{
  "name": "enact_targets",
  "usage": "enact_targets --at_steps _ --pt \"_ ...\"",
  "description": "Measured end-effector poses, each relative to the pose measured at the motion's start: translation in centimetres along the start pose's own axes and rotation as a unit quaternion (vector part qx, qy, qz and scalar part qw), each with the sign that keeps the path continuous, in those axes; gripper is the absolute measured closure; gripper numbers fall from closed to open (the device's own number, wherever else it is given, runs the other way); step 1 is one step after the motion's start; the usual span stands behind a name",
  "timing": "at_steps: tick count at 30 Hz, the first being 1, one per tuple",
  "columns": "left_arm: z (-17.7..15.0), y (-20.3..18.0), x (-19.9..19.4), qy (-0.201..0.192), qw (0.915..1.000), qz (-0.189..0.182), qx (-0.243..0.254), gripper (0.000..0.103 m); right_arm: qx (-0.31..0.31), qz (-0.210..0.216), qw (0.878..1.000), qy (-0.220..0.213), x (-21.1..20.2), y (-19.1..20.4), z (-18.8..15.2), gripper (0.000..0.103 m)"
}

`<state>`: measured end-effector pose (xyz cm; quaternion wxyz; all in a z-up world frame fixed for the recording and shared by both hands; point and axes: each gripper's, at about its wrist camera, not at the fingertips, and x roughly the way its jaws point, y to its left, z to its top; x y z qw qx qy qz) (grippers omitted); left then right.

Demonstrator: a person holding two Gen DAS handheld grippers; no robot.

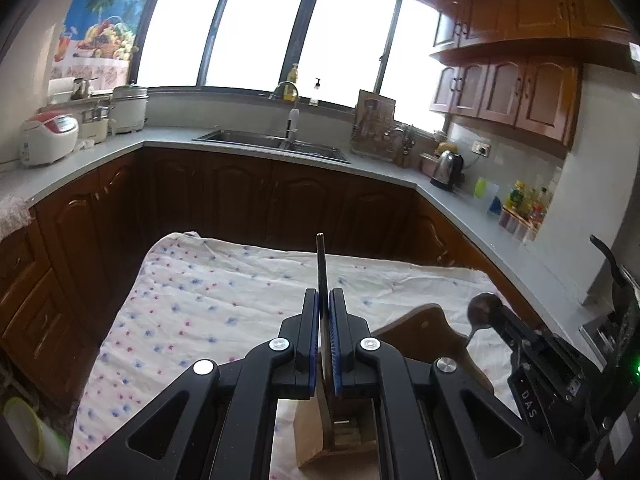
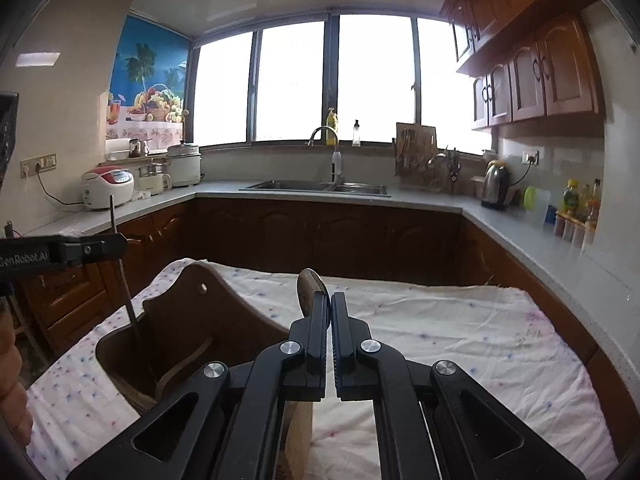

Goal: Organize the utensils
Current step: 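Lift the steel chopstick with the left tool while the right tool carries the spoon to the holder, then lower the chopstick into the wooden holder and open the left tool while the right tool releases the spoon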

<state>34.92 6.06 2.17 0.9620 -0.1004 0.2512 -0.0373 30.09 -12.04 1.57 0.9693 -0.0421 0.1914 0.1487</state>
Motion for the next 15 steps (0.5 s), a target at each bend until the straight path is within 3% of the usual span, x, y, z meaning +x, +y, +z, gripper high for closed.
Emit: enact_targets --at_steps 15 --pt "0.43 0.13 -0.64 0.021 0.9998 0.006 0.004 0.097 0.033 0.025 0.999 0.022 0.24 -1.12 0.56 0.097"
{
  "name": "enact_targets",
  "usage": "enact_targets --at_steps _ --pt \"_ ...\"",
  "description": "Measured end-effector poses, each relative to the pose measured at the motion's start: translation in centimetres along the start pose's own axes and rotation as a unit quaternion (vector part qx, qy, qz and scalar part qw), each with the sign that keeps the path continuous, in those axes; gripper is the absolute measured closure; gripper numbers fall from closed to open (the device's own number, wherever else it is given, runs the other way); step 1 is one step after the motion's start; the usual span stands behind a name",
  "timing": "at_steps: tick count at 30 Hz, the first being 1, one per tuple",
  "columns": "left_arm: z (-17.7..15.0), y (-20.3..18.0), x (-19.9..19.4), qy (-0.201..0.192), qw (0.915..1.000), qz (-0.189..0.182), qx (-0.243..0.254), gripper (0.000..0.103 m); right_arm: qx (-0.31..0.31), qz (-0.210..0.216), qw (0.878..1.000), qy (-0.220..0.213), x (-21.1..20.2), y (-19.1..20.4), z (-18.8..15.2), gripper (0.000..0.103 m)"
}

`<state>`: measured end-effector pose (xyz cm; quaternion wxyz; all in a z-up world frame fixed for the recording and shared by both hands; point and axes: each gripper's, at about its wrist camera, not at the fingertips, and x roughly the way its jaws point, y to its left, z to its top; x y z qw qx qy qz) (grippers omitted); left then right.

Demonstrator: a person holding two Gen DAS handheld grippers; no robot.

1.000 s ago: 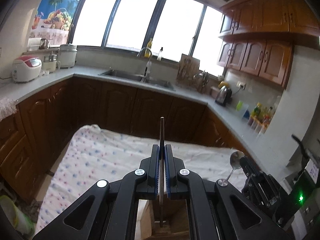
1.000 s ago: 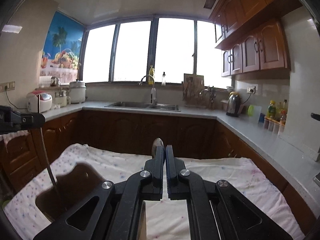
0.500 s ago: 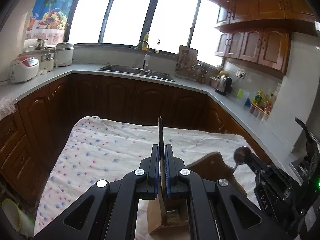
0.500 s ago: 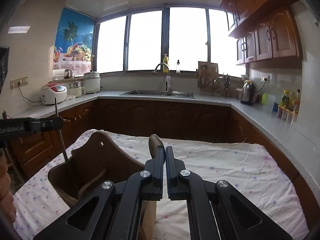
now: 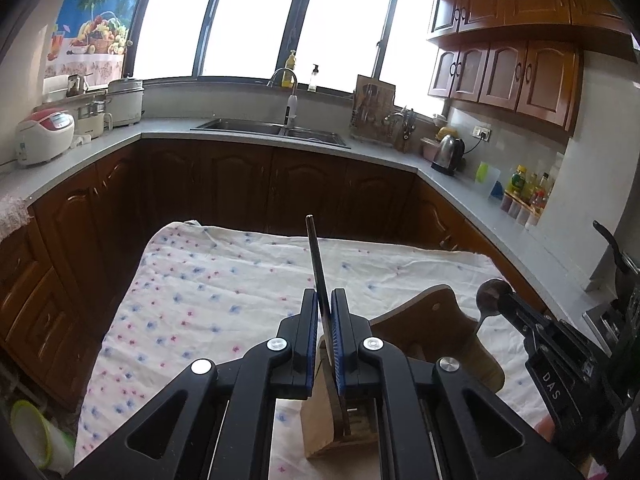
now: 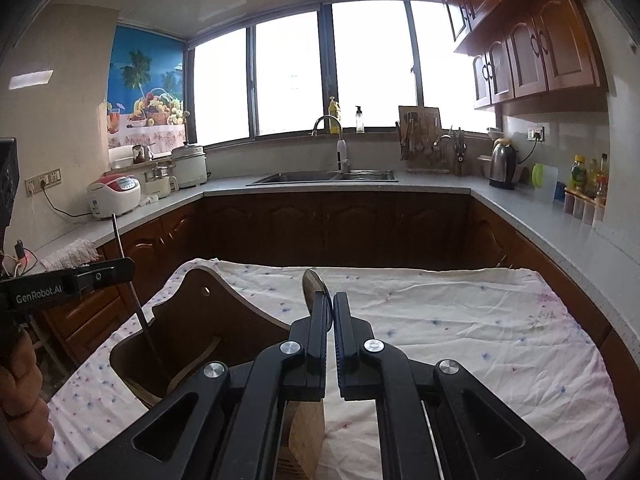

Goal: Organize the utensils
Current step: 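Lower the chopstick into the wooden holder and open the left tool while the right tool releases the spoon, then move both open tools back over the remaining utensils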

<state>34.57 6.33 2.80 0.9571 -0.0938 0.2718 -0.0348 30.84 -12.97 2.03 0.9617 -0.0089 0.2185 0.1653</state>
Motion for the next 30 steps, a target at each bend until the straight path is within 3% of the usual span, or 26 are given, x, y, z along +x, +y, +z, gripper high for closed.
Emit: enact_targets --at_steps 3,6,11,14,16,17,19,20,24,30 --pt "0.1 -0.1 0.0 0.005 1.0000 0.003 -0.001 0.096 0.005 0.001 1.000 0.004 0.0 -0.1 0.1 0.095" --pt "0.1 -0.1 -0.1 0.011 0.9999 0.003 -0.005 0.086 0.013 0.005 1.000 0.003 -0.3 -0.3 0.2 0.076" --pt "-0.1 -0.2 -1.0 0.003 1.0000 0.005 -0.006 0.079 0.022 0.005 1.000 0.000 -0.9 -0.8 0.4 0.075" --pt "-0.3 -0.3 -1.8 0.002 0.9999 0.007 -0.007 0.062 0.031 0.006 1.000 0.003 -1.3 -1.2 0.5 0.070" --pt "-0.6 -0.2 -2.5 -0.003 0.9999 0.011 -0.009 0.052 0.042 0.009 0.999 0.001 -2.1 -1.7 0.5 0.056" --pt "-0.7 -0.1 -2.9 -0.005 0.9998 0.013 -0.011 0.044 0.046 0.010 0.999 0.000 -2.5 -1.9 0.4 0.051" --pt "-1.1 0.2 -3.9 -0.010 0.9995 0.022 -0.019 0.027 0.058 0.015 0.998 -0.001 -3.5 -2.5 0.2 0.028" --pt "-1.3 0.4 -4.5 -0.015 0.9990 0.031 -0.028 0.016 0.062 0.019 0.998 -0.001 -3.8 -2.7 0.2 0.025" --pt "-2.7 0.9 -6.6 -0.019 0.9983 0.029 -0.046 0.013 0.078 0.034 0.996 0.008 -5.8 -3.4 -0.6 0.019" --pt "-5.1 0.2 -9.4 -0.013 0.9986 0.028 -0.043 0.013 0.103 0.051 0.993 0.022 -9.2 -4.2 -2.0 0.018"
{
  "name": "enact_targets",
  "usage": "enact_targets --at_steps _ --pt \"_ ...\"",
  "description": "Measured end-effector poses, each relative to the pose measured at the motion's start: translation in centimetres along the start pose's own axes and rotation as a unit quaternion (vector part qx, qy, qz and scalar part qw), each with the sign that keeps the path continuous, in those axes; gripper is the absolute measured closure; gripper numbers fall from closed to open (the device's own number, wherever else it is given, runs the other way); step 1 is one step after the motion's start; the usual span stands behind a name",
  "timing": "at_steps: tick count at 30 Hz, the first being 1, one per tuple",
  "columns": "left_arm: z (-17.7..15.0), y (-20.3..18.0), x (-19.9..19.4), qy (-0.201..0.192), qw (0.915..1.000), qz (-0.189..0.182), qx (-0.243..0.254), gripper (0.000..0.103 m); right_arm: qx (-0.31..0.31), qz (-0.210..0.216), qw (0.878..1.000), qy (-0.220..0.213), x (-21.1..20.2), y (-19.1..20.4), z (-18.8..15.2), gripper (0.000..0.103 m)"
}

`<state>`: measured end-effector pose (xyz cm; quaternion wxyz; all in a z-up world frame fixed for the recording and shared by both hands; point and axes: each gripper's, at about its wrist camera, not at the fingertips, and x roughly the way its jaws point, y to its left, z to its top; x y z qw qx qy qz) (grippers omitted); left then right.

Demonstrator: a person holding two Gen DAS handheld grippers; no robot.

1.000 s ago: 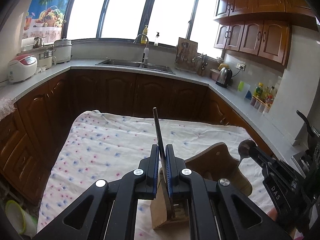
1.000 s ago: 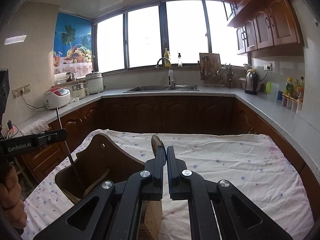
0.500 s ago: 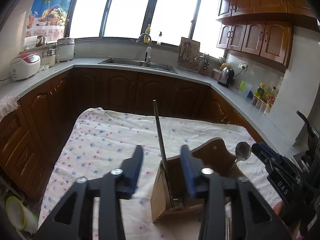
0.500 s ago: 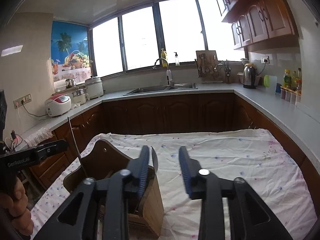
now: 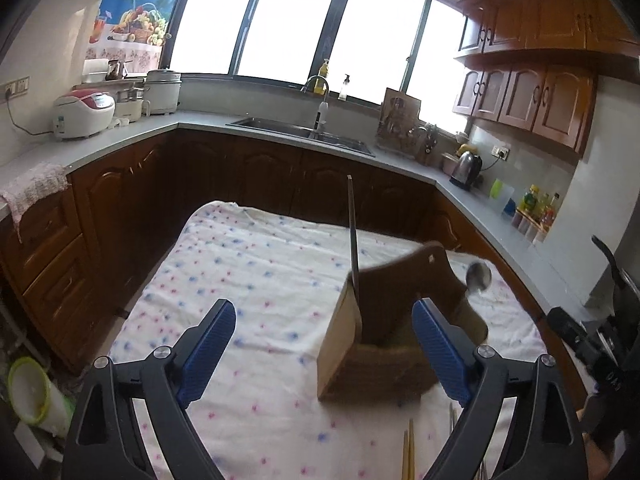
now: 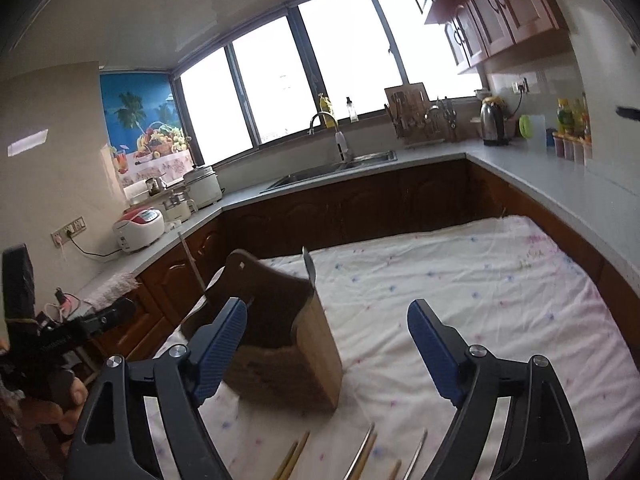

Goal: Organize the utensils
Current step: 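Move both open tools back over the remaining utensils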

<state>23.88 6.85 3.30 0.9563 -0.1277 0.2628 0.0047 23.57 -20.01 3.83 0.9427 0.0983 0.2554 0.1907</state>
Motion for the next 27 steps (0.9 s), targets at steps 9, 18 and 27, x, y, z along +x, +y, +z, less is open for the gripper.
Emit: enact_targets --at_steps 9,18,27 --pt "-2.6 -0.3 -3.8 0.024 0.9995 -0.020 -0.003 0.013 0.027 -0.003 0.999 0.019 -5.1 -1.5 -2.6 0.017" --pt "-6.6 -0.7 -6.2 0.066 0.9971 -0.038 -0.009 0.013 0.066 -0.032 0.996 0.055 -8.6 -3.7 -6.1 0.017" --pt "-9.0 -1.9 -6.8 0.097 0.9944 -0.040 0.002 0.013 0.092 -0.055 0.991 0.084 -10.6 -5.0 -10.2 0.008"
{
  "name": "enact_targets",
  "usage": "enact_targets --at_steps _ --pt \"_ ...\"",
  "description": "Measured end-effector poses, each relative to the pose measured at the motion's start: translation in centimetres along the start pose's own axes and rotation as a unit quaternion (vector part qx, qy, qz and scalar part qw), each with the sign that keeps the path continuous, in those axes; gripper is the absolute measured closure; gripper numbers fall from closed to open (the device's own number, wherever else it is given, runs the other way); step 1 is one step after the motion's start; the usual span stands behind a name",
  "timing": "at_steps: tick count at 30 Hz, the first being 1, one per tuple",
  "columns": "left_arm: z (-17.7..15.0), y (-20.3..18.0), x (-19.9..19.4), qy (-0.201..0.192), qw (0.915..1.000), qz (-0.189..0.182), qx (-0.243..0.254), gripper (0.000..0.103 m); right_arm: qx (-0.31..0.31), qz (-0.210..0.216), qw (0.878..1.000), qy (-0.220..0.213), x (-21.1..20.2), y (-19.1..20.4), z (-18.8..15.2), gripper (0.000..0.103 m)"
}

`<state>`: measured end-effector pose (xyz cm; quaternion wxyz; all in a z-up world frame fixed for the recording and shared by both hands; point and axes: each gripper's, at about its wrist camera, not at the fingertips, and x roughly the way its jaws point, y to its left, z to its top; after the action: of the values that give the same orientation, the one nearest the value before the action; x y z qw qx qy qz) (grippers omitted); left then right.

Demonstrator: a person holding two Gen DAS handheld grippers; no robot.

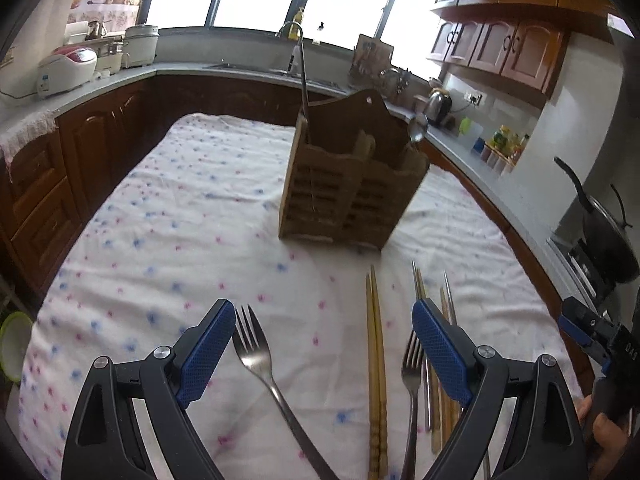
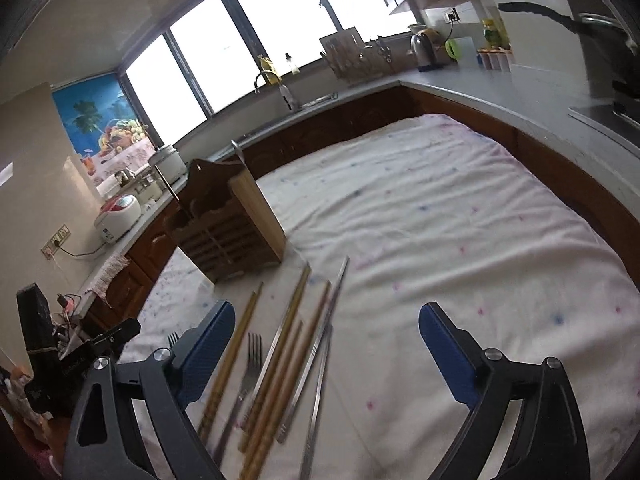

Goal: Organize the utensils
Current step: 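Move both open tools back over the remaining utensils, then grasp a wooden chopstick with the left tool while the right tool grasps a steel chopstick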

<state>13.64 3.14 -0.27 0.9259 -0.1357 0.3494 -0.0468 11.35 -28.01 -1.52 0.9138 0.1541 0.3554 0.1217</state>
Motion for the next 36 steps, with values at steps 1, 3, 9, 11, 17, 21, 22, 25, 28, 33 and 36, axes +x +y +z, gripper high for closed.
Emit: enact_targets --at_steps 1,3,9,11,17,21,22,25,28,33,36 --pt "-0.2 -0.1 0.1 0.003 1.0000 0.002 0.003 0.013 -0.004 -0.002 1.000 0.001 0.0 0.0 -0.3 0.008" --pt "-0.5 -0.5 0.3 0.008 0.9999 0.006 0.009 0.013 -0.013 -0.007 1.000 0.006 0.0 0.1 -0.8 0.008" --pt "-0.4 -1.4 1.3 0.024 0.9994 0.010 0.022 0.015 -0.026 -0.005 0.999 0.019 0.8 0.4 -1.5 0.010" --pt "-0.2 -2.0 1.7 0.029 0.9989 0.012 0.034 0.017 -0.031 -0.006 0.999 0.022 1.1 0.6 -1.4 0.013" --pt "0.6 -3.1 3.7 0.060 0.9965 0.011 0.058 0.037 -0.031 -0.010 0.999 0.032 2.1 0.5 -0.8 0.035" --pt "1.2 -3.8 5.4 0.080 0.9939 0.015 0.074 0.042 -0.027 -0.007 0.999 0.045 3.1 0.2 -0.5 0.049" --pt "1.3 -4.0 6.0 0.086 0.9932 0.015 0.077 0.044 -0.026 -0.007 0.999 0.047 3.4 0.2 -0.4 0.050" --pt "1.7 -4.4 7.8 0.106 0.9903 0.019 0.088 0.050 -0.022 -0.006 0.998 0.053 4.1 -0.1 -0.2 0.051" --pt "2.0 -4.8 9.8 0.124 0.9871 0.023 0.098 0.052 -0.020 -0.006 0.998 0.061 4.9 -0.3 0.1 0.051" --pt "2.2 -5.7 12.5 0.149 0.9816 0.028 0.116 0.059 -0.016 -0.004 0.997 0.070 6.3 -0.5 0.5 0.052" --pt "2.0 -6.1 14.1 0.163 0.9786 0.030 0.122 0.065 -0.019 -0.005 0.996 0.081 7.5 -0.5 0.5 0.053"
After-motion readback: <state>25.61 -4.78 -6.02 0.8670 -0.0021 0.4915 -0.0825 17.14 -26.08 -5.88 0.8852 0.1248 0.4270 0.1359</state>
